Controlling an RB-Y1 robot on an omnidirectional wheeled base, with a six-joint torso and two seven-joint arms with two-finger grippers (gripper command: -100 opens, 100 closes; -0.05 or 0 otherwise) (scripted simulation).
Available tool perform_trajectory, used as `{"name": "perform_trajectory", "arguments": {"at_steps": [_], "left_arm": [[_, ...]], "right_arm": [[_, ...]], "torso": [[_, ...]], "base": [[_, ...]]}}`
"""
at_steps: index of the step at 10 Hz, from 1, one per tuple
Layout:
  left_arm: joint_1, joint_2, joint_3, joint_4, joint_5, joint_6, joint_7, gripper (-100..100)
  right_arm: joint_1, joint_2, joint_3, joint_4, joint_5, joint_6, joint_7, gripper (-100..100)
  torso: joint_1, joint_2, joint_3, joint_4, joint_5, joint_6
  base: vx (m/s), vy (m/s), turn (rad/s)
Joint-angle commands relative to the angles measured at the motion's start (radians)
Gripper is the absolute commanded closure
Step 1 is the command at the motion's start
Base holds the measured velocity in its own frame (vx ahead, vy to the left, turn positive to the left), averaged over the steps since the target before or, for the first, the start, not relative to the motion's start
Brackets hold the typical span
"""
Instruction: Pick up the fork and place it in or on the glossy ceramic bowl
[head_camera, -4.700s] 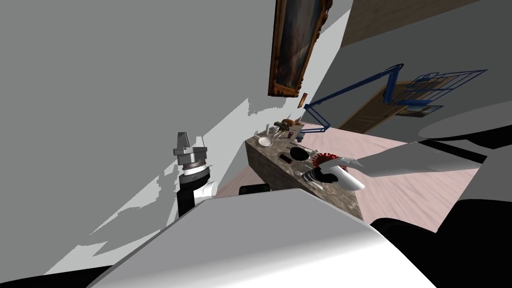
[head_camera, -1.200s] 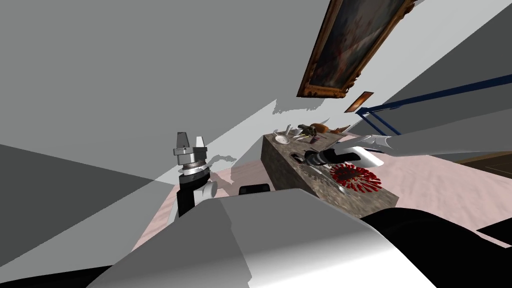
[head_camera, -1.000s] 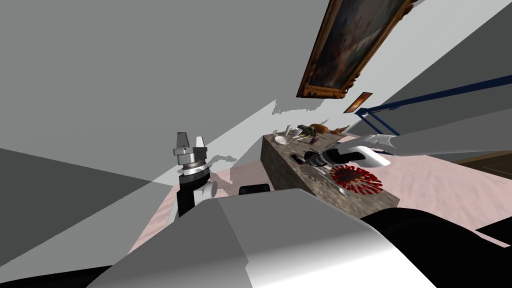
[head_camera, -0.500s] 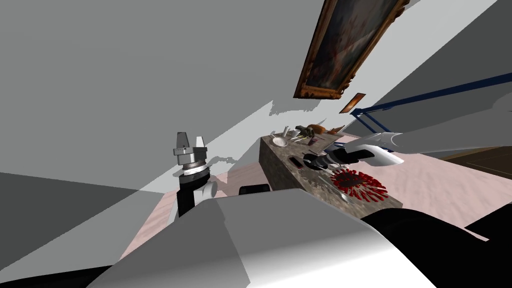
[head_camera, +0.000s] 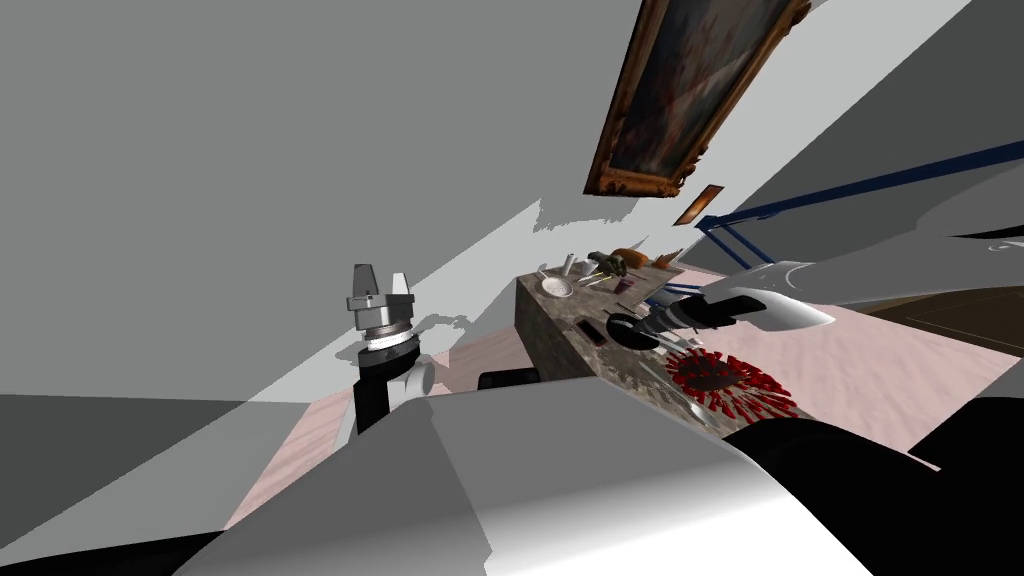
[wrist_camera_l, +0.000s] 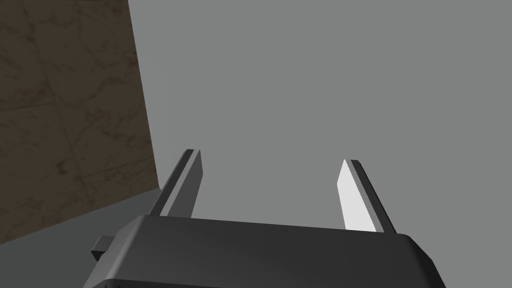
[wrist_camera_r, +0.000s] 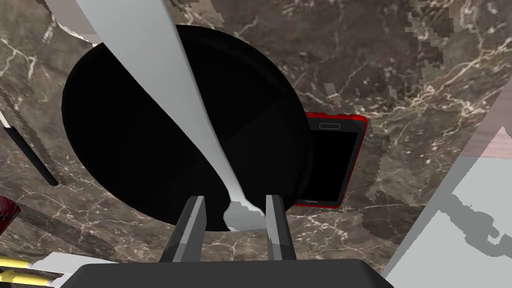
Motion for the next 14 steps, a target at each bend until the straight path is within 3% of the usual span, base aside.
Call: {"name": "perform_trajectory", "arguments": {"at_steps": [1,3,4,5,9,10,11,14], "left_arm": [[0.0,0.0,0.0,0.0,0.0,0.0,0.0,0],[0.0,0.0,0.0,0.0,0.0,0.0,0.0,0],[0.0,0.0,0.0,0.0,0.0,0.0,0.0,0],[0.0,0.0,0.0,0.0,0.0,0.0,0.0,0],[0.0,0.0,0.0,0.0,0.0,0.0,0.0,0],[0.0,0.0,0.0,0.0,0.0,0.0,0.0,0],[0.0,0.0,0.0,0.0,0.0,0.0,0.0,0],[0.0,0.0,0.0,0.0,0.0,0.0,0.0,0]], "right_arm": [[0.022,-0.011,0.009,0.031,-0.02,-0.03,-0.005,100],[0.039,-0.018,0.018,0.058,-0.036,-0.057,-0.008,100],[0.03,-0.016,0.018,0.046,-0.03,-0.046,-0.005,100],[0.031,-0.017,0.018,0.049,-0.031,-0.049,-0.006,-100],[0.031,-0.017,0.018,0.049,-0.031,-0.049,-0.006,-100],[0.031,-0.017,0.018,0.049,-0.031,-0.049,-0.006,0],[0.011,-0.062,0.03,0.047,-0.045,-0.075,-0.019,-100],[-0.019,-0.131,0.048,0.044,-0.065,-0.113,-0.04,-100]], "torso": [[0.0,0.0,0.0,0.0,0.0,0.0],[0.0,0.002,0.001,0.0,0.0,0.001],[0.001,0.002,0.001,0.001,0.0,0.001],[0.002,0.005,0.002,0.001,0.0,0.001],[0.003,0.007,0.004,0.002,0.0,0.001],[0.003,0.008,0.004,0.002,0.0,0.001],[0.003,0.008,0.004,0.002,0.0,0.001],[0.004,0.008,0.004,0.002,0.0,0.001]], "base": [[0.084,-0.039,-0.051],[0.073,-0.026,-0.028],[0.027,-0.009,-0.002],[0.006,-0.002,0.004],[0.0,0.0,0.0],[0.0,0.0,0.0],[-0.007,-0.011,-0.084],[-0.002,0.007,-0.035]]}}
